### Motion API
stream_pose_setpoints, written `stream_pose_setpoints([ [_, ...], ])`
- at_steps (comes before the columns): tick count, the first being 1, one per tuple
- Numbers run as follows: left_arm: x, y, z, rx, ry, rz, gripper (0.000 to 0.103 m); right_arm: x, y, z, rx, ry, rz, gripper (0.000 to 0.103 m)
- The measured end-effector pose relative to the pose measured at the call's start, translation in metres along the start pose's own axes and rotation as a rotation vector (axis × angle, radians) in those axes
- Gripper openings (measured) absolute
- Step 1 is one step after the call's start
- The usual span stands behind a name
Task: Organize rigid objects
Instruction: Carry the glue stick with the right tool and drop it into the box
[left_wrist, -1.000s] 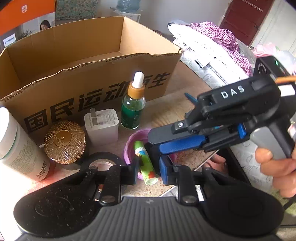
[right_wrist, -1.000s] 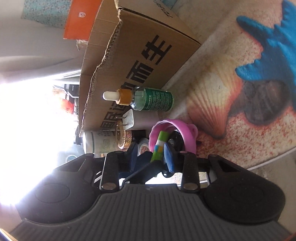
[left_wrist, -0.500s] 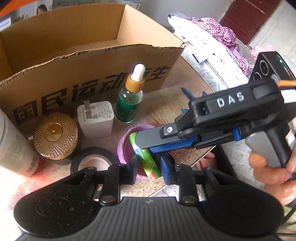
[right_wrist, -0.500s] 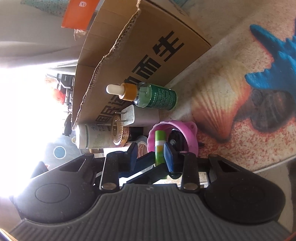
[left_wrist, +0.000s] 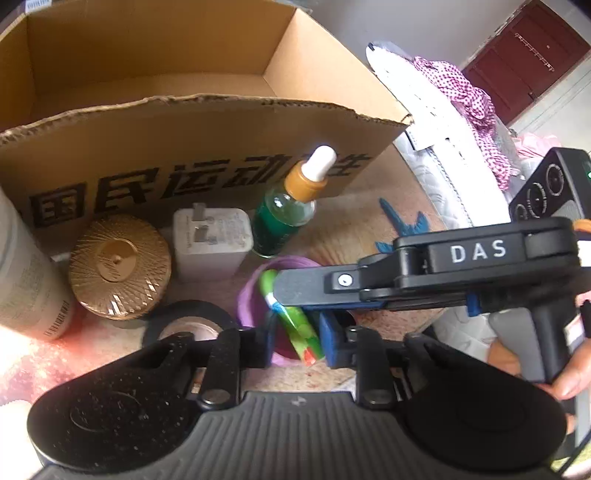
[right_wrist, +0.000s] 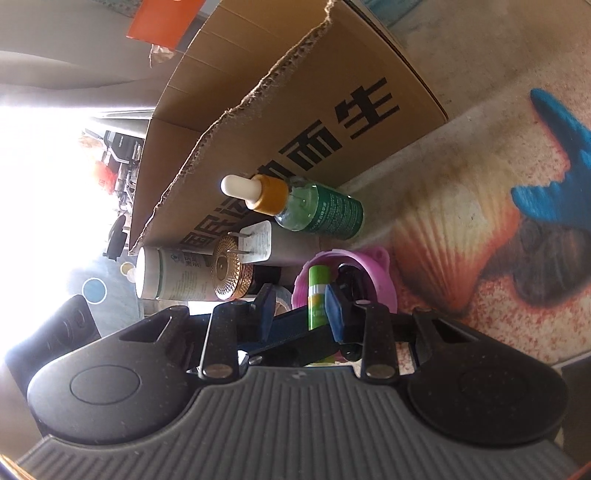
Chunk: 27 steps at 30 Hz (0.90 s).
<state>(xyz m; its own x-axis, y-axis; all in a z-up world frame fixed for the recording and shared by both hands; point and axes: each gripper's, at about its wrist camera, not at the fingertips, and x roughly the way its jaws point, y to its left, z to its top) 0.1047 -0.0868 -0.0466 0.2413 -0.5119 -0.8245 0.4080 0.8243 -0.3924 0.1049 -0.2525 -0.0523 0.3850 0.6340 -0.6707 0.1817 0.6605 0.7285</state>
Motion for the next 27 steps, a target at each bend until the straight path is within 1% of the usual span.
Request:
stream_pose_setpoints([
  [2, -0.002, 0.001, -0.002, -0.003, -0.014, 0.016, 0.019, 0.000, -0.002, -0.001, 0.010, 0.001, 0.010, 0.028],
  [5, -0.007, 0.002, -0.003, -0.011, -0.036, 0.012, 0.018, -0.001, -0.006, -0.003, 0.025, -0.005, 0.022, 0.027],
  [12, -0.018, -0.004, -0.008, 0.033, -0.098, 0.035, 0.018, -0.004, -0.020, -0.007, 0.083, -0.023, 0.081, 0.026],
  [14, -0.021, -0.005, -0.009, 0.042, -0.112, 0.041, 0.018, -0.007, -0.025, -0.009, 0.109, -0.041, 0.107, 0.023],
  [18, -0.037, -0.013, -0.012, 0.074, -0.155, 0.045, 0.018, -0.021, -0.023, -0.015, 0.097, -0.074, 0.136, 0.018],
  [23, -0.068, -0.023, -0.012, 0.102, -0.241, 0.066, 0.018, -0.042, 0.004, -0.019, 0.019, -0.124, 0.161, 0.017],
  [27, -0.098, -0.024, 0.000, 0.109, -0.318, 0.098, 0.018, -0.055, 0.036, -0.011, -0.064, -0.155, 0.183, 0.017],
])
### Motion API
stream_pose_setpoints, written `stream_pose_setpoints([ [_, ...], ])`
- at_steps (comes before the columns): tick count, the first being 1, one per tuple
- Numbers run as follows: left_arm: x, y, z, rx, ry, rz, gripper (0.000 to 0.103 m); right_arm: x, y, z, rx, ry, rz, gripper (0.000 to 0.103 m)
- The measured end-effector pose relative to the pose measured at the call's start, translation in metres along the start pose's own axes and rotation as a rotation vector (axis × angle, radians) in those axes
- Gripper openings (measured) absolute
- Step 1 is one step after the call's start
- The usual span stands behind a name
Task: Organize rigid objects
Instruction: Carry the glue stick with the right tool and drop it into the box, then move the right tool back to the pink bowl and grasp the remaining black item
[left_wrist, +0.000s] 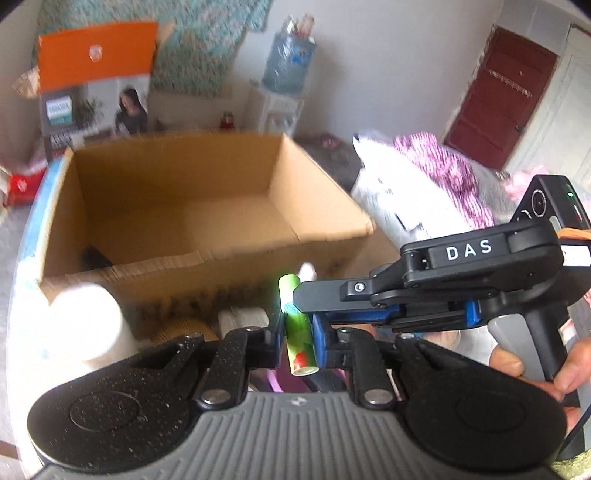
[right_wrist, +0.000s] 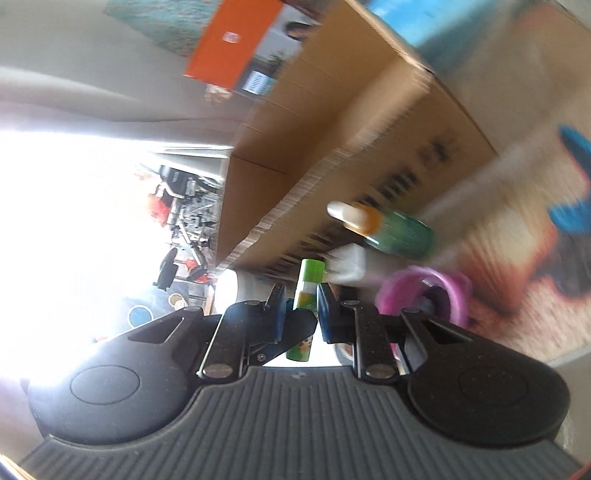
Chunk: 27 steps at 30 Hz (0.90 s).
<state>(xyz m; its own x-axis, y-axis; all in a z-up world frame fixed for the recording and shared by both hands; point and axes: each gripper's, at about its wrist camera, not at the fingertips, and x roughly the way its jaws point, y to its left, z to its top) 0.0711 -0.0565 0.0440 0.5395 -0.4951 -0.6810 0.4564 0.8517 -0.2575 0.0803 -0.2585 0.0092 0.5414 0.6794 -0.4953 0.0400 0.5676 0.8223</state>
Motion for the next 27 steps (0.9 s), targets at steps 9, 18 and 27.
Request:
stream_pose_setpoints([
  [9, -0.009, 0.051, 0.074, -0.068, -0.059, 0.111, 0.017, 0.049, 0.071, 0.074, -0.172, 0.047, 0.054, 0.017],
  [18, 0.059, 0.129, 0.129, -0.186, 0.061, 0.213, 0.018, 0.169, 0.078, 0.150, -0.120, 0.163, -0.032, 0.017],
  [27, 0.072, 0.146, 0.130, -0.192, 0.087, 0.268, 0.026, 0.244, 0.064, 0.168, -0.055, 0.222, -0.095, 0.019],
])
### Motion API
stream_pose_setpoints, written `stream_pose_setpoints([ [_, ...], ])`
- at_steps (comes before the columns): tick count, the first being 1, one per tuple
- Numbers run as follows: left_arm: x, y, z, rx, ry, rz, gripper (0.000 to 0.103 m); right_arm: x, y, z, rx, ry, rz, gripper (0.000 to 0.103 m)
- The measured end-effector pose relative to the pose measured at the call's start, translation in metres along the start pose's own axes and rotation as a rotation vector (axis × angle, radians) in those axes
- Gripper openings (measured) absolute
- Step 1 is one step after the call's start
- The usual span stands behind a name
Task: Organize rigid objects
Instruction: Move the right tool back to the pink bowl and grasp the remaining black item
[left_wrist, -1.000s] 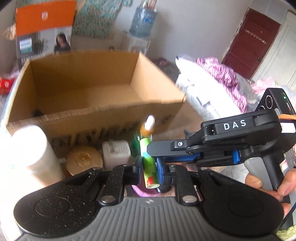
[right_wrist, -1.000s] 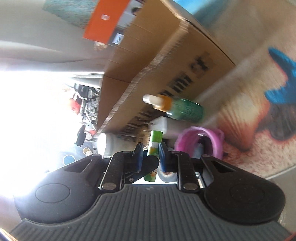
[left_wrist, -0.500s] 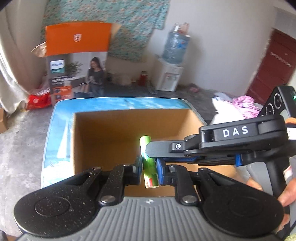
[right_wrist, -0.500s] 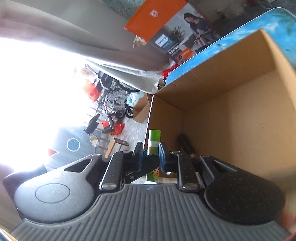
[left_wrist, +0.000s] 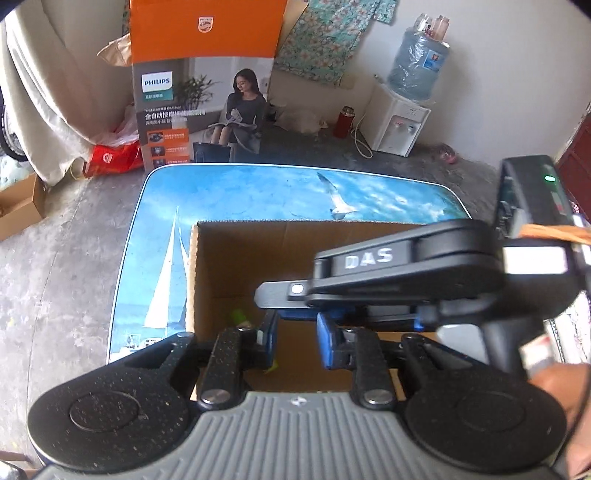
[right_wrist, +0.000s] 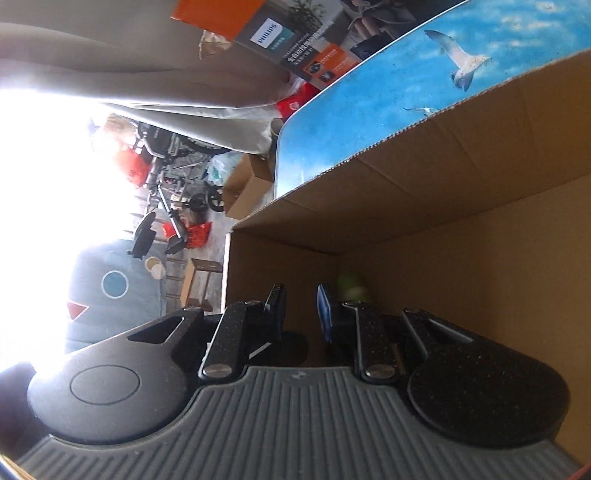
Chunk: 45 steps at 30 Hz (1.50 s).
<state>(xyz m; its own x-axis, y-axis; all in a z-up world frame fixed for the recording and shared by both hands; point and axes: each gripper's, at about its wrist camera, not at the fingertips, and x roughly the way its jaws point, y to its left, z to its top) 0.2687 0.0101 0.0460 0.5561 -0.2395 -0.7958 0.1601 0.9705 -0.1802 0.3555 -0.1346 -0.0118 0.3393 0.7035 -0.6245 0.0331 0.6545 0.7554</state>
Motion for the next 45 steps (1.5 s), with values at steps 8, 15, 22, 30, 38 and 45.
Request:
stream_pose_setpoints([
  [8, -0.045, -0.010, -0.011, 0.033, -0.087, -0.049, 0.049, -0.039, 0.010, -0.014, -0.031, -0.042, 0.029, 0.019],
  [15, -0.097, -0.033, -0.043, 0.078, -0.148, -0.137, 0.068, -0.148, 0.017, -0.069, -0.112, -0.188, 0.099, 0.020],
  [22, -0.119, -0.076, -0.108, 0.237, -0.148, -0.222, 0.083, -0.238, -0.028, -0.146, -0.098, -0.299, 0.141, 0.036],
  [30, -0.072, -0.115, -0.172, 0.319, 0.062, -0.300, 0.074, -0.233, -0.103, -0.231, 0.027, -0.252, 0.010, 0.045],
  [38, -0.030, -0.136, -0.194, 0.353, 0.178, -0.318, 0.049, -0.206, -0.133, -0.244, 0.103, -0.184, -0.071, 0.041],
  [45, -0.009, -0.142, -0.200, 0.332, 0.233, -0.307, 0.041, -0.189, -0.127, -0.231, 0.088, -0.113, -0.128, 0.040],
])
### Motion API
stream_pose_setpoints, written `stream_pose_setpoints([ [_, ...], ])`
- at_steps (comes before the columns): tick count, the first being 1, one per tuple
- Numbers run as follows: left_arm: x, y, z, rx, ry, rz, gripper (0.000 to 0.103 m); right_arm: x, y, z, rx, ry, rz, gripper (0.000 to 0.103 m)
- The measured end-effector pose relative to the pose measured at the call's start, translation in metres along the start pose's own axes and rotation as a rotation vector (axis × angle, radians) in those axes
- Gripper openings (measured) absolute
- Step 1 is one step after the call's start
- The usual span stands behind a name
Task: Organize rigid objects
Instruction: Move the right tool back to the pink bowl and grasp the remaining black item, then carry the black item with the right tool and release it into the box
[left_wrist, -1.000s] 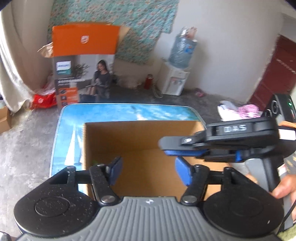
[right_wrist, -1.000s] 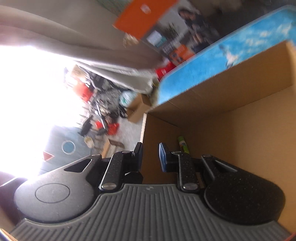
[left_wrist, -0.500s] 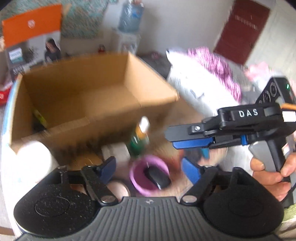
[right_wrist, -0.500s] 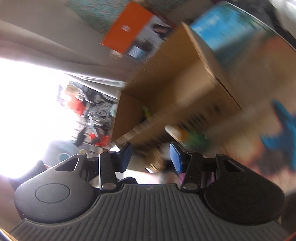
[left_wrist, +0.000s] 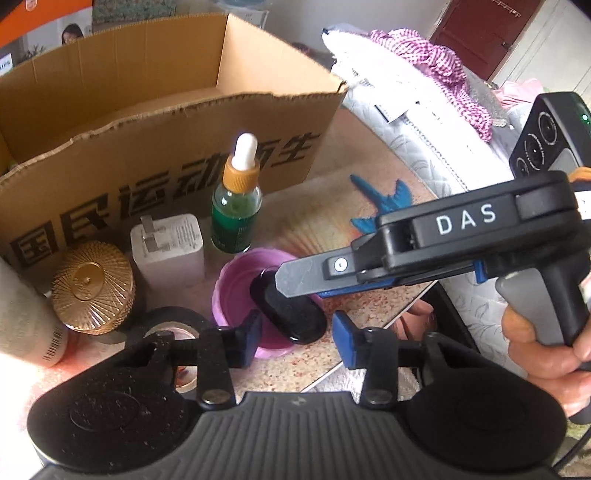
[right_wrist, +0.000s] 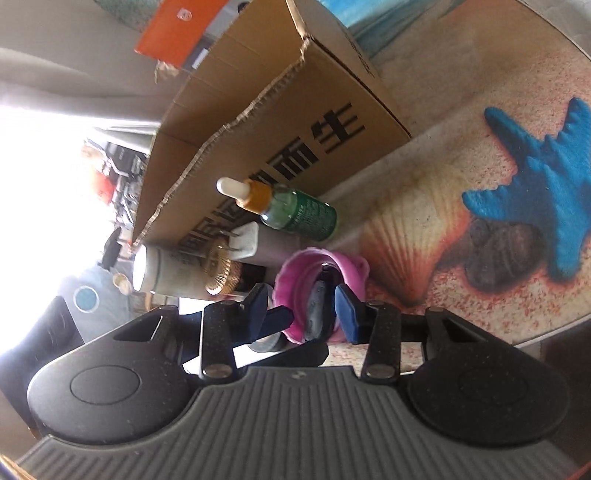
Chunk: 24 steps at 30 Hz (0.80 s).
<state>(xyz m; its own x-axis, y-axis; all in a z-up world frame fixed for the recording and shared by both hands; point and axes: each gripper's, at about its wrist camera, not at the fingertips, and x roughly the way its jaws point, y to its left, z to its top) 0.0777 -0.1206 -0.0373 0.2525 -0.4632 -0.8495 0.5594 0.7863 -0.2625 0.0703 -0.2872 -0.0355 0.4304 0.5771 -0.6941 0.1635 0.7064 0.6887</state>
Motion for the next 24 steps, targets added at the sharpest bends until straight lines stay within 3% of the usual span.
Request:
stream_pose_setpoints([
  [6, 0.012, 0.004, 0.005, -0.003, 0.018, 0.011, 0.040, 0.012, 0.003, 0.003, -0.009, 0.044, -0.015, 0.036],
  [14, 0.014, 0.018, 0.008, -0.044, 0.022, -0.040, 0.041, 0.027, 0.000, 0.008, 0.024, 0.091, -0.008, 0.034],
  [24, 0.008, 0.023, 0.007, -0.063, 0.011, -0.047, 0.038, 0.023, -0.008, 0.005, 0.078, 0.041, 0.031, 0.018],
])
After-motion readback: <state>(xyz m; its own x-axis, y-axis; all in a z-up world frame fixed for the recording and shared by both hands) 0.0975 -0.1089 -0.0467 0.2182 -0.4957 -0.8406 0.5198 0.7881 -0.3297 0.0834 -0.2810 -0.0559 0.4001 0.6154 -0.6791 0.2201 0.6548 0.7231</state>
